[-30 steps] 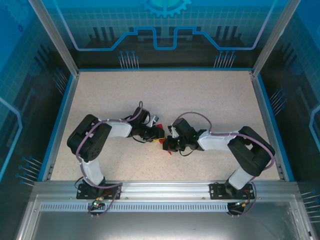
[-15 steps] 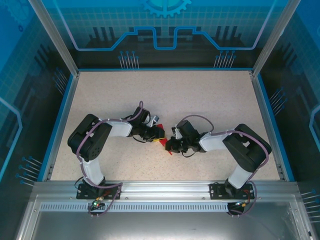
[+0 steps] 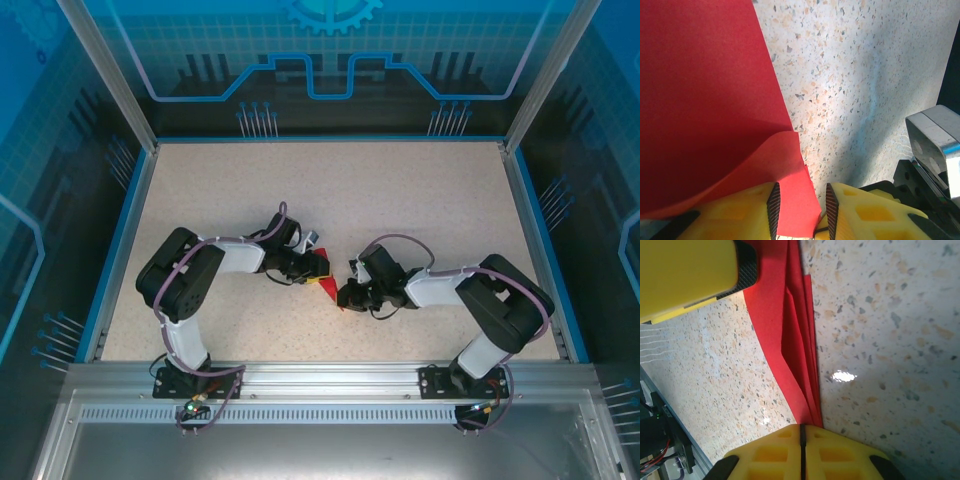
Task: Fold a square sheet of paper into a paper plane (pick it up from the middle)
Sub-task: Fold the wing for the fifth time at the center of the table.
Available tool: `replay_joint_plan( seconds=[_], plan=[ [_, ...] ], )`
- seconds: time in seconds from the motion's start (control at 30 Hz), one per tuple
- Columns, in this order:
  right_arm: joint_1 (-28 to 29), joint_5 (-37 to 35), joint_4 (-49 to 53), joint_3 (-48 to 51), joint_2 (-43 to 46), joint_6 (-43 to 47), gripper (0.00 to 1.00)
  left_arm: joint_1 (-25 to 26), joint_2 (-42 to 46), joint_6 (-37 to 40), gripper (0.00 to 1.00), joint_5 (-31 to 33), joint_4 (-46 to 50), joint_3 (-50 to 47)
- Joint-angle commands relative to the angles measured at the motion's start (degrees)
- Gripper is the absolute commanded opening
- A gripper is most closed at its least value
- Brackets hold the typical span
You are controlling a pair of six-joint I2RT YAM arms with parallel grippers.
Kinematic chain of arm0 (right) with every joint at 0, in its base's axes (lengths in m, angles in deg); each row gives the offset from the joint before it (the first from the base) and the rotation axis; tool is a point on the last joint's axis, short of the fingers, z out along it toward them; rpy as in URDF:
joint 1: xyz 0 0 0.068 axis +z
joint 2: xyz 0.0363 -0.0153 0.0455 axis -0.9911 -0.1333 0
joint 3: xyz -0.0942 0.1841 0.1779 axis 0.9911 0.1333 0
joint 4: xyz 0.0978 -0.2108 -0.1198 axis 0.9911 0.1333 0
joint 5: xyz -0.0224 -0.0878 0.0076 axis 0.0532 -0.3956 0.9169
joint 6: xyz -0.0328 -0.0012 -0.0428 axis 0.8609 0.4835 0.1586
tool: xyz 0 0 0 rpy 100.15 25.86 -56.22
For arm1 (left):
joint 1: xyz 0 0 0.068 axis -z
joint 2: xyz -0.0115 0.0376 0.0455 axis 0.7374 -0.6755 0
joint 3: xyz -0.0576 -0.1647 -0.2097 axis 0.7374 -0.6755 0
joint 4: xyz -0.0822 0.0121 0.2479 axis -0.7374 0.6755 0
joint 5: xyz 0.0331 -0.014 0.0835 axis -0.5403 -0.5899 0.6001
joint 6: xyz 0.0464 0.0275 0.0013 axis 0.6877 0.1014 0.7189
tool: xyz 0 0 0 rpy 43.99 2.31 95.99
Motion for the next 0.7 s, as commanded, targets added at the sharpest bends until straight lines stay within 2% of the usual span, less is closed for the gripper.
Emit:
replay_joint_plan(
  seconds=[0.0,0.27,0.5,0.67],
  plan=[
    [-0.39,-2.26,8.1,2.39,-2.45,0.65,0.07,0.31,-4.13,2.51,0.34,3.54,3.05,-0.5],
    [-0.09,0.9,6.77,3.2,2.99,1.89,0.08,0.32,-4.09,2.76,0.34,3.36,3.31,-0.45],
    [-0.19,-2.43,10.34,3.29,-0.28,1.95,0.07,0.32,-4.39,2.73,0.34,3.06,3.25,-0.41],
    [-0.11,-3.59,11.86,2.36,3.41,2.4,0.07,0.32,-4.31,2.92,0.34,3.01,3.33,-0.48]
  ],
)
